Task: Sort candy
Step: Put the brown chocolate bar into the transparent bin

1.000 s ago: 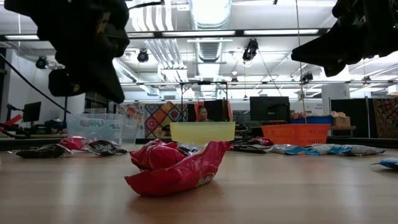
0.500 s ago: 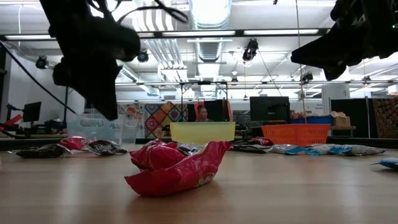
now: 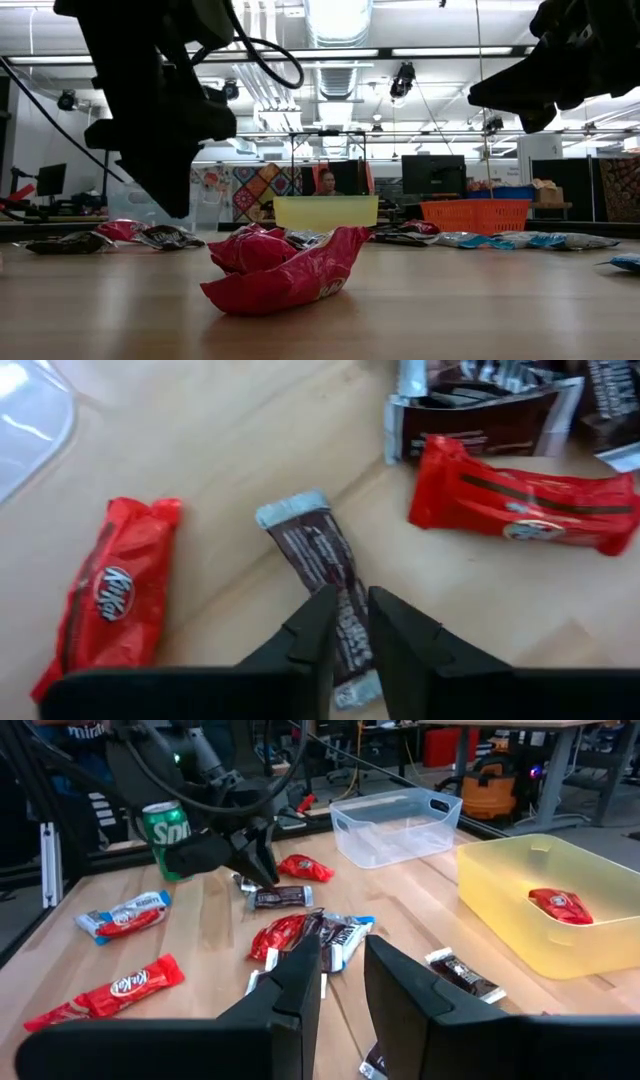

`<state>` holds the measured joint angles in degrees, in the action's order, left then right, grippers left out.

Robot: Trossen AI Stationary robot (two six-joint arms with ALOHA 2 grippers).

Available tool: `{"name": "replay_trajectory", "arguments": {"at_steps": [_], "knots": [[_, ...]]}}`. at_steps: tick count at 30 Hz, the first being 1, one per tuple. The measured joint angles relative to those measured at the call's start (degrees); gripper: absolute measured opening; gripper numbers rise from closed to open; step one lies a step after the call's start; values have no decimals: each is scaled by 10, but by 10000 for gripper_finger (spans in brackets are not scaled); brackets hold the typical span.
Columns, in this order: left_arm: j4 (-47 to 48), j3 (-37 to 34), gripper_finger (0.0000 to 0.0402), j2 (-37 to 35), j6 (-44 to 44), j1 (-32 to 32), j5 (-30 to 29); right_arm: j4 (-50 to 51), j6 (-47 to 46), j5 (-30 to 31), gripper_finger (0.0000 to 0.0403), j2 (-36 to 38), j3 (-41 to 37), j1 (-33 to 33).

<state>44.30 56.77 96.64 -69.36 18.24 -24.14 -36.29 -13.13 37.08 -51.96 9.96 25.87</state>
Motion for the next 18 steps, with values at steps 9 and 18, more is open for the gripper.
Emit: {"name": "replay_trajectory", "arguments": {"at_steps": [9,18], "knots": [[3,-1,109,31,0,-1,-10,0,-4,0,68,0,0,0],[-8,-2,82,53,-2,-1,-6,0,-4,0,68,0,0,0]]}}
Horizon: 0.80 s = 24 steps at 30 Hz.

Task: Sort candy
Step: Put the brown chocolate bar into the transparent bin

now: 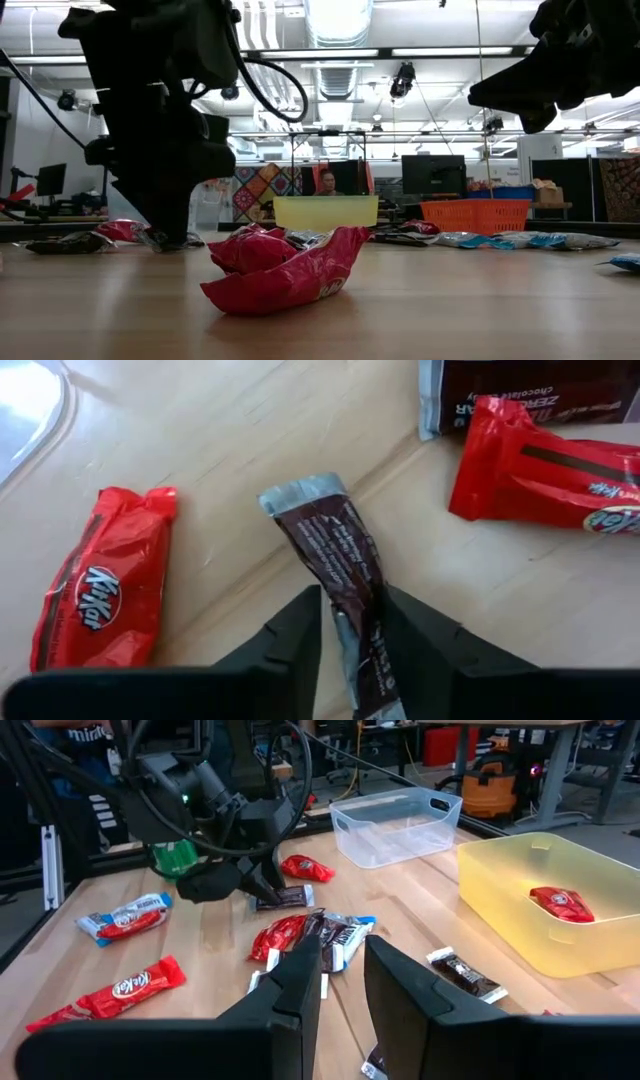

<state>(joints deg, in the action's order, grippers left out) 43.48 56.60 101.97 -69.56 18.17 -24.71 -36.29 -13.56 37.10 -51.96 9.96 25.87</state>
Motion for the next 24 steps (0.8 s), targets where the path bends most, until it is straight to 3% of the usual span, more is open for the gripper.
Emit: {"name": "replay_trajectory", "arguments": {"at_steps": [6,16,24], "knots": [[1,0,10,-12,11,2,2,0,0,0,68,0,0,0],[18,16,2,-123,118,9,-5,0,0,0,68,0,0,0],[90,11,1,-271,202,-34,-83,0,-15,0,68,0,0,0]]}}
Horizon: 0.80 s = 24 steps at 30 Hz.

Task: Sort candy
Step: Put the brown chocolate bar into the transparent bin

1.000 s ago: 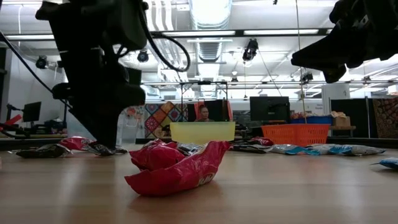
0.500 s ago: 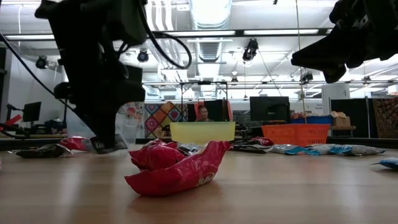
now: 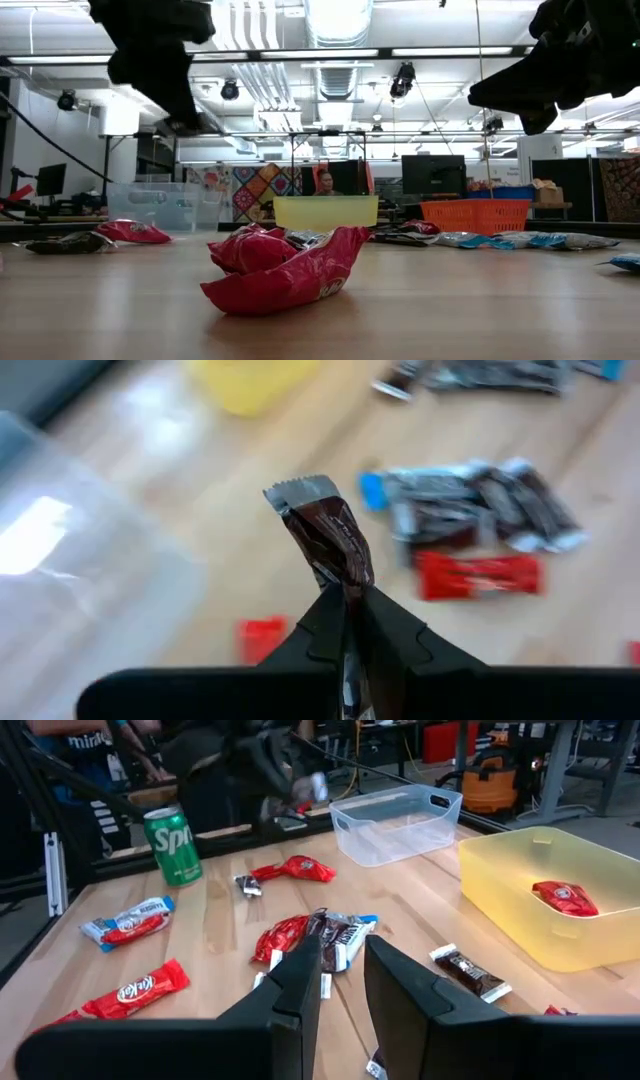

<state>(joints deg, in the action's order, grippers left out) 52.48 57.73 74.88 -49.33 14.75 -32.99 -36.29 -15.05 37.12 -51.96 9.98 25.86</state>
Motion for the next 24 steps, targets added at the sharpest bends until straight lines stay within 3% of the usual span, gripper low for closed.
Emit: {"name": "replay_trajectory", "arguments": {"at_steps": [4,9,17,24], "knots": [[64,-1,0,-52,21,-60,-37,0,-4,2,68,0,0,0],[101,-11,0,-84,90,-178,-40,-1,-6,5,68,0,0,-13],[56,-37,0,-78,235,-374,-29,5,40,5,68,0,36,-88],[-3,-62,0,-37,278,-450,30,128,79,5,68,0,100,-156]]}}
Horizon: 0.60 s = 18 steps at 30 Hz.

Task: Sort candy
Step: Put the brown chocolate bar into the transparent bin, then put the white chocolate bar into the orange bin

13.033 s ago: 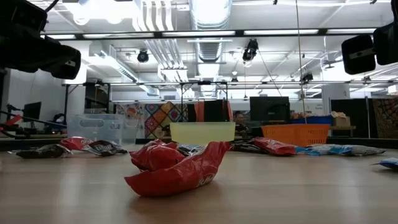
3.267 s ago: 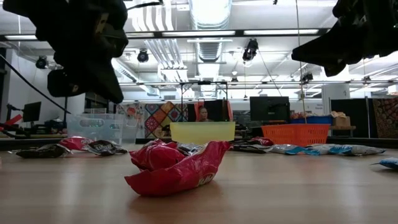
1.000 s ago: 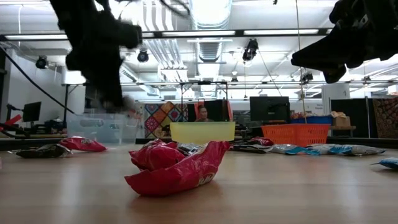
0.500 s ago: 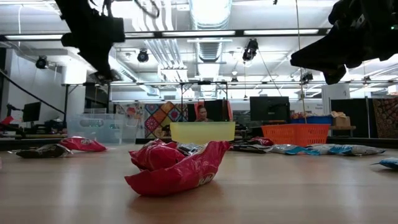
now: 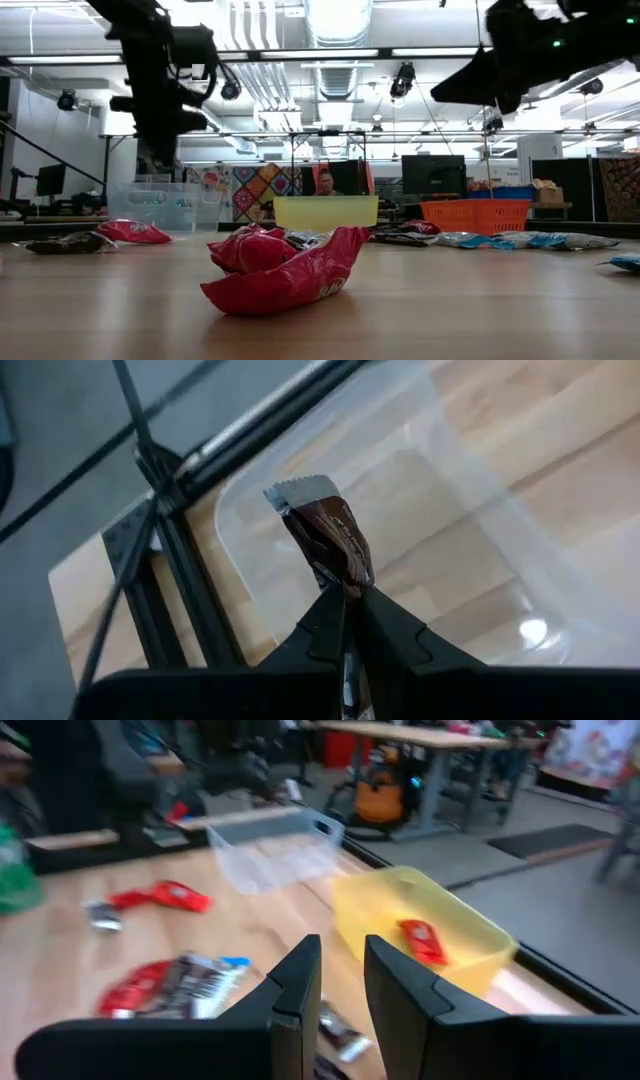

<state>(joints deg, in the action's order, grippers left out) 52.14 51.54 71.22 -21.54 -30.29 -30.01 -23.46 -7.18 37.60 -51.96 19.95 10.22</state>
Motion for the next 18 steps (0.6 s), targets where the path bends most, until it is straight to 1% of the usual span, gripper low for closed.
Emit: {"name": "replay_trajectory", "arguments": {"at_steps": [4,7,13,18], "knots": [[-3,-4,1,26,-5,-1,2,100,-31,-1,68,0,38,-18],[-6,-4,16,39,-12,-1,4,171,-64,-2,68,0,66,-21],[-9,-3,77,44,-15,-2,3,295,-132,-7,68,0,116,-21],[-12,-3,124,38,-15,-1,3,307,-157,-32,68,0,122,-21]]}}
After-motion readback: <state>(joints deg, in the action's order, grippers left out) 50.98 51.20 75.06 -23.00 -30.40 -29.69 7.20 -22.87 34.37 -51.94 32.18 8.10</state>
